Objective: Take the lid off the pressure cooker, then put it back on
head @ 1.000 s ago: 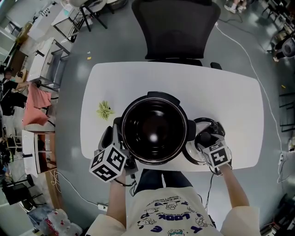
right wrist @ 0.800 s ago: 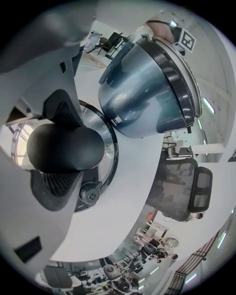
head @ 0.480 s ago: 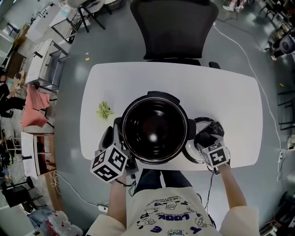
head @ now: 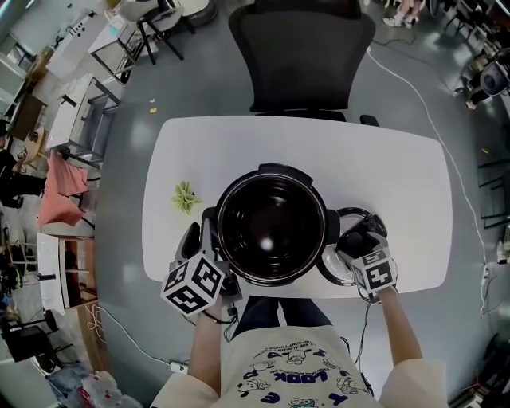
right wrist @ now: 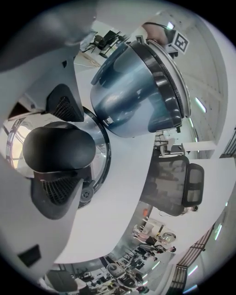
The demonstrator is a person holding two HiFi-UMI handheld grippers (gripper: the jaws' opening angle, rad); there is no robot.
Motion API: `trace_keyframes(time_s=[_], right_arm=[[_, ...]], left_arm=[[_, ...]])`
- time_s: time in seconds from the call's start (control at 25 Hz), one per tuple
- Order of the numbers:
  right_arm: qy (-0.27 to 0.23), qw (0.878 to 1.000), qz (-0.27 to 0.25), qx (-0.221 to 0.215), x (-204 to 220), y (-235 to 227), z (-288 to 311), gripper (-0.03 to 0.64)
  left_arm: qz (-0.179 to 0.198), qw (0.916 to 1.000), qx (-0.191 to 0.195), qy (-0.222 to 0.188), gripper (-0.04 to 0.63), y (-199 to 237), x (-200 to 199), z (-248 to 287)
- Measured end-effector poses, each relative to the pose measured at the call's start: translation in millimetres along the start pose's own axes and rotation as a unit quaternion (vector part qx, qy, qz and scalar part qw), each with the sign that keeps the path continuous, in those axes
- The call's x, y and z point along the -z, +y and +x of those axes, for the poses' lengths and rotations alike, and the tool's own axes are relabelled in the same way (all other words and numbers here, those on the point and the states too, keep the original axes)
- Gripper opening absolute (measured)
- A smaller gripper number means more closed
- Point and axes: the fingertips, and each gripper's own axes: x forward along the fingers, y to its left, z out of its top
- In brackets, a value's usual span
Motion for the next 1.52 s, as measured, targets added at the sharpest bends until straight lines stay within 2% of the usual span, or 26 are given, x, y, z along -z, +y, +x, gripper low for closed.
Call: trace_keyframes(time_s=[0.2, 0.32, 0.56, 0.84, 1.04, 1.28, 1.52], right_arm=[[-0.074, 0.996, 0.03, 0.027, -26.8, -6.3, -26.8, 0.394], [-0.138, 0.988, 0.059, 0.045, -50.2, -10.2, -52.9, 0.379], [-0.263, 0.956, 0.088, 0.097, -100.3, -13.9, -124.0, 0.33], [-0.373, 0.916, 0.083, 0.12, -151.6, -3.8, -205.0, 0.293], [-0.428, 0.891, 0.082, 0.13, -174.8, 5.8, -250.9, 0.241], [-0.473, 0.866, 0.087, 0.137, -191.9, 16.8, -288.4, 0.182], [-0.508, 0.843, 0.085, 0.155, -203.9, 23.9, -314.8, 0.124]], left_arm=[[0.027, 0.9992, 0.006, -0.03, 0.143, -1.1, -16.5, -9.2], [0.044, 0.9977, 0.01, -0.051, 0.143, -5.1, -30.0, -15.4], [0.087, 0.9906, 0.037, -0.099, 0.143, -26.8, -62.6, -35.6], [0.129, 0.9746, 0.092, -0.158, 0.144, -73.5, -101.2, -64.9], [0.15, 0.9603, 0.133, -0.195, 0.143, -110.1, -126.0, -89.2], [0.177, 0.9443, 0.159, -0.227, 0.132, -142.2, -143.8, -112.6], [0.19, 0.9339, 0.182, -0.242, 0.109, -162.5, -148.2, -125.0]])
